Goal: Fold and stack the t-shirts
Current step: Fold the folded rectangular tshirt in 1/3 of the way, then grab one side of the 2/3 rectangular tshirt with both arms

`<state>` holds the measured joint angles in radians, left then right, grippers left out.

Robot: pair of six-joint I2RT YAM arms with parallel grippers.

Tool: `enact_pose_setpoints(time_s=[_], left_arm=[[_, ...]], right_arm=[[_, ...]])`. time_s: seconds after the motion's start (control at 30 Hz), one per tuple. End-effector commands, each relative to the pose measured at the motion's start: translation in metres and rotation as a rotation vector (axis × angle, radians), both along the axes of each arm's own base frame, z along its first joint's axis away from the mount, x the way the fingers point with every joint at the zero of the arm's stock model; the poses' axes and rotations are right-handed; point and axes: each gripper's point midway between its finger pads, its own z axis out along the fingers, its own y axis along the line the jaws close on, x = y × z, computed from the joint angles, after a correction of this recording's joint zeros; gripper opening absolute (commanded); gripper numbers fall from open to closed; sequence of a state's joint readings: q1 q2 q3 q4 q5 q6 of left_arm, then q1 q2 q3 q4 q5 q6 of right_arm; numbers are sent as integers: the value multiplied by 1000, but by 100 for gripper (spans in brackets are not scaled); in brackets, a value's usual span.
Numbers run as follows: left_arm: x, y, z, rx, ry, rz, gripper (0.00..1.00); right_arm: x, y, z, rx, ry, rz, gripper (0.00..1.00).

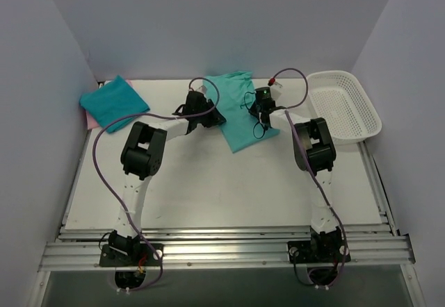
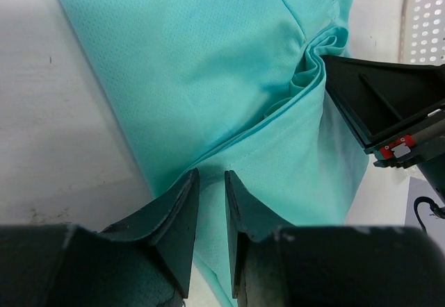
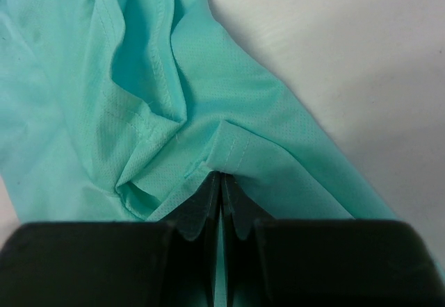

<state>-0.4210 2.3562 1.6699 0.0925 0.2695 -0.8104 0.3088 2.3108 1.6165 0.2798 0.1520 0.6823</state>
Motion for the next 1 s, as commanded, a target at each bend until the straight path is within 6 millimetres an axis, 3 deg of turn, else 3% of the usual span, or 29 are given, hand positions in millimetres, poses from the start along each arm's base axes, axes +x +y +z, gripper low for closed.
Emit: enact_pose_setpoints(time_s=[0.0, 0.13, 0.17, 0.2, 0.23, 0.3, 0.33, 0.43, 0.5, 0.53, 0.57, 0.6, 0.63, 0.67, 0.7, 0.73, 0.77, 0.87, 0.9, 0.97], left_arm=[[12, 7, -6, 20, -30, -5, 31], [16, 9, 11, 0, -72, -12, 31], [18, 11, 16, -3, -84, -12, 31], [19, 13, 24, -7, -101, -14, 31], [21, 16, 44, -22, -133, -13, 31], [23, 23, 64, -33, -171, -9, 32], [21, 26, 85, -51, -204, -15, 32], [19, 41, 122, -67, -251, -1, 34], [15, 52, 134, -63, -263, 22, 34], [6, 58, 142, -60, -263, 31, 34], [3, 63, 144, -48, -262, 51, 35], [-5, 65, 142, -41, -247, 59, 35], [-14, 67, 156, -56, -258, 72, 35], [-28, 68, 137, -43, -217, 80, 35], [-38, 68, 134, -44, -203, 87, 35], [-49, 70, 142, -51, -211, 101, 35], [-68, 72, 118, -43, -146, 119, 35], [-100, 63, 110, -45, -106, 181, 35], [-113, 67, 90, -18, -72, 219, 35], [-136, 50, 85, -45, -44, 231, 35]], right_arm=[[7, -3, -3, 16, -2, 10, 0], [8, 3, 19, 28, -49, 51, 0], [9, 4, 38, 32, -86, 57, 1], [5, 1, 41, 28, -90, 58, 10], [3, 1, 63, 29, -127, 64, 34], [-2, -3, 84, 21, -164, 56, 54], [-9, -6, 100, 19, -186, 51, 66], [-29, -16, 130, 5, -213, 31, 70], [-42, -22, 139, -5, -208, 18, 70], [-53, -22, 163, 6, -245, 16, 70], [-66, -27, 153, -4, -215, 8, 70], [-75, -32, 157, -13, -219, -11, 70], [-87, -34, 176, -8, -250, -18, 71], [-102, -39, 161, -19, -205, -33, 71], [-110, -46, 160, -30, -198, -64, 71], [-120, -51, 167, -25, -204, -80, 71], [-135, -57, 146, -42, -148, -92, 72], [-155, -62, 128, -21, -113, -108, 72], [-167, -64, 106, -27, -69, -105, 72], [-176, -64, 89, -10, -31, -110, 71]])
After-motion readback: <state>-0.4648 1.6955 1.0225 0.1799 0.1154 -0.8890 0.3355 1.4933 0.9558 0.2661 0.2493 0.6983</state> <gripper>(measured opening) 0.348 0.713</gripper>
